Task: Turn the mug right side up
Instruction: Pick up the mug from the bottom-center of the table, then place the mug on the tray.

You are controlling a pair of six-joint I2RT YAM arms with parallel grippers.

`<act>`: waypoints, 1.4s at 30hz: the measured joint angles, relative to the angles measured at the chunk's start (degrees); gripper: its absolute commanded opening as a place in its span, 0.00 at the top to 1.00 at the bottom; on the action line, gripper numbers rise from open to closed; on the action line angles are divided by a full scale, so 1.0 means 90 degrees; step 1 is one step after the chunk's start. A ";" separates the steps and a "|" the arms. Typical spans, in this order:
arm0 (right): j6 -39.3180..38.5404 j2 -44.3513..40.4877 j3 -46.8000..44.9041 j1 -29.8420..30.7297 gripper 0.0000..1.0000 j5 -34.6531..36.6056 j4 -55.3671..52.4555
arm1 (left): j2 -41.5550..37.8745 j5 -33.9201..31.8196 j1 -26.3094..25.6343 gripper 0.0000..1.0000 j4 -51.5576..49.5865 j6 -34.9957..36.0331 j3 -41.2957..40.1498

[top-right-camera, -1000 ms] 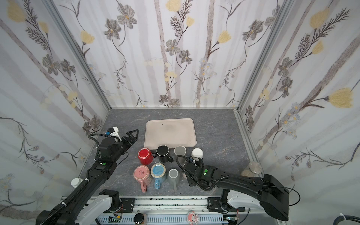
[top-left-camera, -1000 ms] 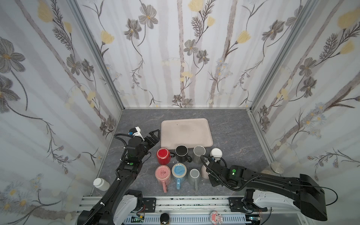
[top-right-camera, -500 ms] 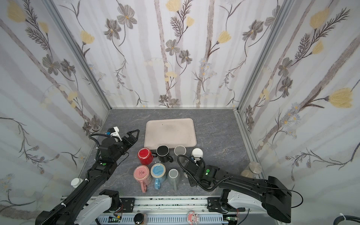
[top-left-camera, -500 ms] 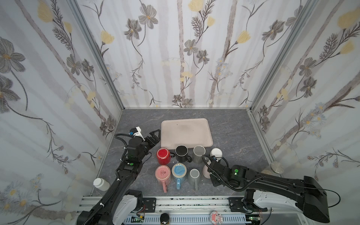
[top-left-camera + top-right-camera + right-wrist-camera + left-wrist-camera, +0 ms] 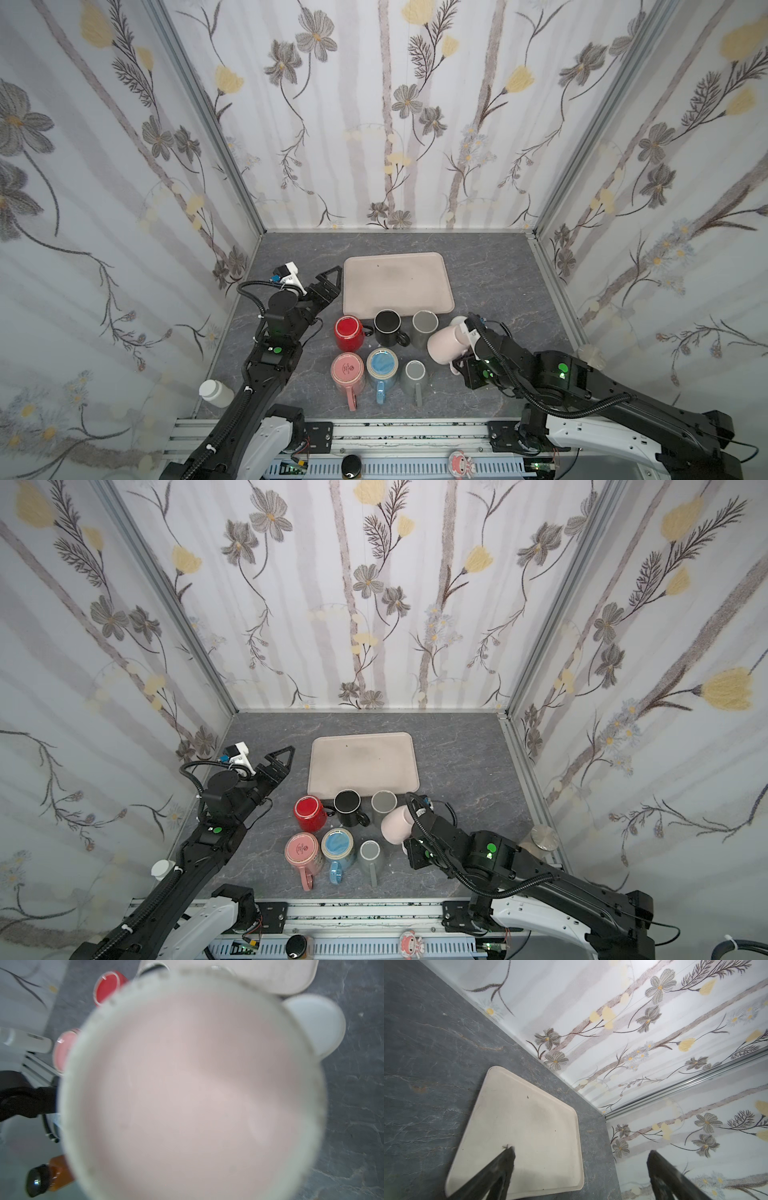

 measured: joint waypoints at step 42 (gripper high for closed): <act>0.0767 0.4534 0.1338 -0.2132 1.00 -0.4078 1.1560 | 0.1304 0.1943 -0.1120 0.60 0.4478 -0.1158 0.0561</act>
